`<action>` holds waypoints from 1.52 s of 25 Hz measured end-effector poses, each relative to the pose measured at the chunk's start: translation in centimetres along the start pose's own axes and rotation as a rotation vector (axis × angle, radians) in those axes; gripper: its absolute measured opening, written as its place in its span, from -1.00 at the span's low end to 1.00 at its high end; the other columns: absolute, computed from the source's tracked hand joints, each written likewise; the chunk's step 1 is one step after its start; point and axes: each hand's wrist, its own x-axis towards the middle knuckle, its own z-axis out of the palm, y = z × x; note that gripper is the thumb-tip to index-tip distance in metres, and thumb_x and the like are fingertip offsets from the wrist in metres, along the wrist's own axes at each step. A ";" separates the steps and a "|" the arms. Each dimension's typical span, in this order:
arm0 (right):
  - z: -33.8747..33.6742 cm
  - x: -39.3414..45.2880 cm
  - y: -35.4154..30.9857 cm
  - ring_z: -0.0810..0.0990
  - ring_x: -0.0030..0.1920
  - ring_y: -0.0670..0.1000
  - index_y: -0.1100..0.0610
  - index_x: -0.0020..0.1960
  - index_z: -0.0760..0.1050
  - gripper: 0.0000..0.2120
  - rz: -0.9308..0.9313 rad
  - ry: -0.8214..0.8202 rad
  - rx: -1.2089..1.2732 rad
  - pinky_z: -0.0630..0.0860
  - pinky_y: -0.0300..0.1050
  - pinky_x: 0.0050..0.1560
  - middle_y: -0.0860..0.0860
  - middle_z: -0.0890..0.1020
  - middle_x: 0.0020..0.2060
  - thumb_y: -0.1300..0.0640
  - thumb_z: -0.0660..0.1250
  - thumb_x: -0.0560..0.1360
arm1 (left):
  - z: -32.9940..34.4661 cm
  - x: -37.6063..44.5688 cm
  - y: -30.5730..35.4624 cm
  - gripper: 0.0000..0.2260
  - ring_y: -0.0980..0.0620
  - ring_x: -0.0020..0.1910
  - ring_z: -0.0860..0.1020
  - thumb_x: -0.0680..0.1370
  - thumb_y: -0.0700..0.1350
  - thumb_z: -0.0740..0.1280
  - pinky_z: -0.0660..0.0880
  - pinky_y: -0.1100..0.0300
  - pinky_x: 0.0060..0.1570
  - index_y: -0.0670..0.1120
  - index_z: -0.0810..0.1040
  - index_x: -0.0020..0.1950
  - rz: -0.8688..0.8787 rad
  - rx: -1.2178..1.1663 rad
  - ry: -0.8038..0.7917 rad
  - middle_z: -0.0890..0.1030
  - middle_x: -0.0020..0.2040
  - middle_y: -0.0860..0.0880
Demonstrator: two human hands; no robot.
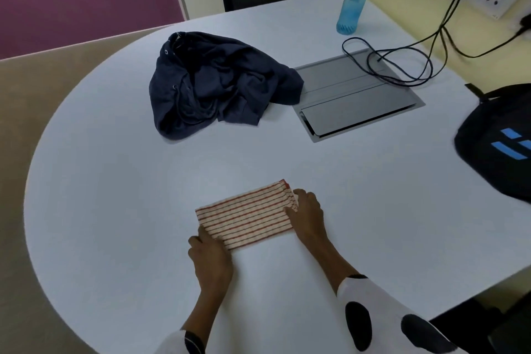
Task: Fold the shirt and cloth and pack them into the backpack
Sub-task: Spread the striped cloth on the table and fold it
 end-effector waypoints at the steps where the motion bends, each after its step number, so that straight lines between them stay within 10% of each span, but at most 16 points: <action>1: -0.2 0.3 0.0 0.51 0.19 0.10 0.20 0.40 0.31 -0.52 0.068 -0.031 0.057 0.46 -0.23 0.02 0.13 0.48 0.21 0.21 0.35 0.52 | -0.3 0.3 0.4 -0.63 -0.31 0.18 0.41 0.61 -0.24 0.14 0.43 -0.15 0.13 -0.26 0.24 0.41 -0.097 -0.075 0.001 0.36 0.23 -0.31; 9: -2.2 1.7 2.0 0.61 0.11 0.14 0.29 0.24 0.52 -0.57 0.409 -0.131 0.463 0.55 -0.09 0.11 0.19 0.62 0.15 0.29 0.48 0.39 | -1.9 4.0 2.5 -0.76 -0.15 -0.04 0.55 0.54 -0.33 0.30 0.53 -0.01 0.10 -0.34 0.50 0.20 -0.520 -0.579 -0.103 0.58 0.08 -0.24; 38: -24.0 2.0 27.3 0.64 0.03 0.10 0.12 -0.05 0.61 -0.78 0.719 0.660 0.992 0.56 0.06 0.14 0.10 0.68 -0.04 0.38 0.43 0.40 | 24.0 -1.3 37.0 -0.82 -0.11 0.05 0.60 0.52 -0.28 0.36 0.52 -0.04 0.18 -0.22 0.63 0.10 0.181 -0.496 -0.741 0.64 0.05 -0.13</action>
